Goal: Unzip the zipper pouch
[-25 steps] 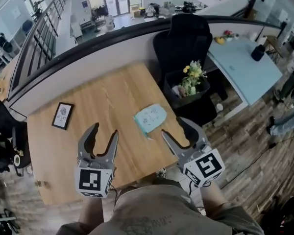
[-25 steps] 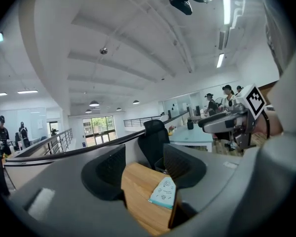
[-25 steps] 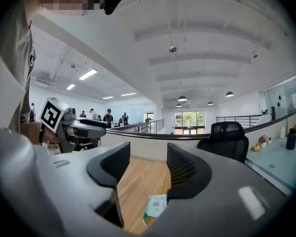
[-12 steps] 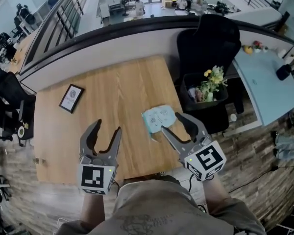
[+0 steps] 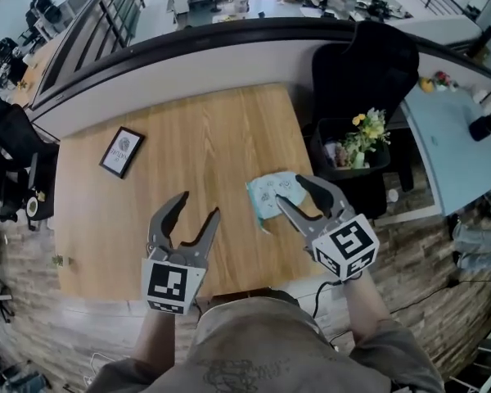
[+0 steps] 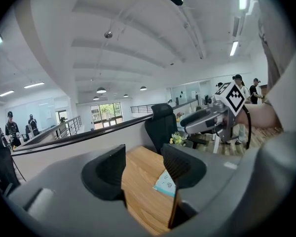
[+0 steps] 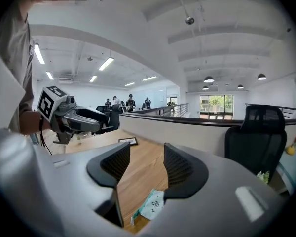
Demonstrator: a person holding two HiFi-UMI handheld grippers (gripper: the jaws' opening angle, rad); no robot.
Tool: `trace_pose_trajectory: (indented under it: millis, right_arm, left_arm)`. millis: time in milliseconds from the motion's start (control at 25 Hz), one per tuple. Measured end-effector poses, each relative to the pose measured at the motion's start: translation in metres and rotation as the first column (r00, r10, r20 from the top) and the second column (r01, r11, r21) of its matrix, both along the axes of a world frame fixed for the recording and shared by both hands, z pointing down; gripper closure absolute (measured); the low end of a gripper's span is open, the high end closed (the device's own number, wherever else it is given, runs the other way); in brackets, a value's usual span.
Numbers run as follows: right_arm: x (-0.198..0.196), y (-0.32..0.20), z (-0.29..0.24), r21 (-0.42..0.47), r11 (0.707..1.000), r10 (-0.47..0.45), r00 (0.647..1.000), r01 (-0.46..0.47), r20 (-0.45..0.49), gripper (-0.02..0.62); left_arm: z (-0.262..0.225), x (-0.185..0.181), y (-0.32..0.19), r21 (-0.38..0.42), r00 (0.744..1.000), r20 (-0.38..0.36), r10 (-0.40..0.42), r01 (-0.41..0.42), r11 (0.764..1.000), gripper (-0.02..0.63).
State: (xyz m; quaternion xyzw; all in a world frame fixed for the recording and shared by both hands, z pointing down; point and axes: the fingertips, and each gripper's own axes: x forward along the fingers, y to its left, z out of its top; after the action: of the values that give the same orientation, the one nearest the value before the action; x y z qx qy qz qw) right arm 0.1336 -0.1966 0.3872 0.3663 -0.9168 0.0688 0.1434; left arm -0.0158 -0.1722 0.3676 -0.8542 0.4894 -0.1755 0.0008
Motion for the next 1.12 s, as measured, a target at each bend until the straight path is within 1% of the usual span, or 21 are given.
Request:
trace_pose_trajectory:
  millis: [120,200,280,400,560,680,760,920,1040,1120]
  right_arm:
    - [-0.011,-0.014,0.028,-0.074,0.995,-0.072,0.996,0.068,-0.046,0.377]
    - [-0.018,-0.026,0.055,-0.148,0.983,-0.125,0.988,0.111,-0.085,0.377]
    - [-0.024,-0.037,0.08,-0.202,0.97,-0.165,0.977,0.137,-0.132,0.377]
    - [-0.036,-0.052,0.109,-0.251,0.955,-0.209,0.96,0.159,-0.187,0.377]
    - [-0.05,-0.071,0.148,-0.32,0.926,-0.283,0.929,0.2,-0.239,0.377]
    - [-0.06,-0.081,0.179,-0.377,0.895,-0.354,0.893,0.237,-0.279,0.377]
    - [-0.064,-0.088,0.203,-0.412,0.873,-0.406,0.858,0.262,-0.314,0.377]
    - [-0.071,-0.101,0.25,-0.464,0.837,-0.48,0.797,0.291,-0.366,0.379]
    - [-0.074,-0.104,0.283,-0.529,0.792,-0.542,0.748,0.304,-0.382,0.379]
    - [-0.074,-0.105,0.3,-0.56,0.77,-0.574,0.717,0.306,-0.396,0.379]
  left_arm:
    - [0.021,-0.002,-0.01,-0.036,1.0,0.019,0.01,-0.009,0.999,0.377]
    - [0.035,-0.003,-0.018,-0.058,0.999,0.033,0.016,-0.015,0.998,0.377]
    - [0.048,-0.001,-0.026,-0.081,0.998,0.045,0.035,-0.031,0.996,0.377]
    - [0.064,-0.002,-0.037,-0.109,0.997,0.054,0.053,-0.047,0.993,0.377]
    - [0.095,-0.005,-0.054,-0.167,0.998,0.039,0.043,-0.036,0.985,0.377]
    - [0.119,-0.004,-0.061,-0.219,0.997,0.042,0.064,-0.053,0.974,0.377]
    - [0.134,-0.004,-0.063,-0.251,0.997,0.036,0.071,-0.06,0.966,0.377]
    - [0.167,-0.007,-0.06,-0.327,0.998,-0.015,0.067,-0.068,0.943,0.377]
    - [0.191,-0.013,-0.059,-0.374,0.998,-0.024,0.057,-0.062,0.926,0.377]
    - [0.203,-0.014,-0.059,-0.393,0.998,-0.029,0.056,-0.063,0.917,0.377]
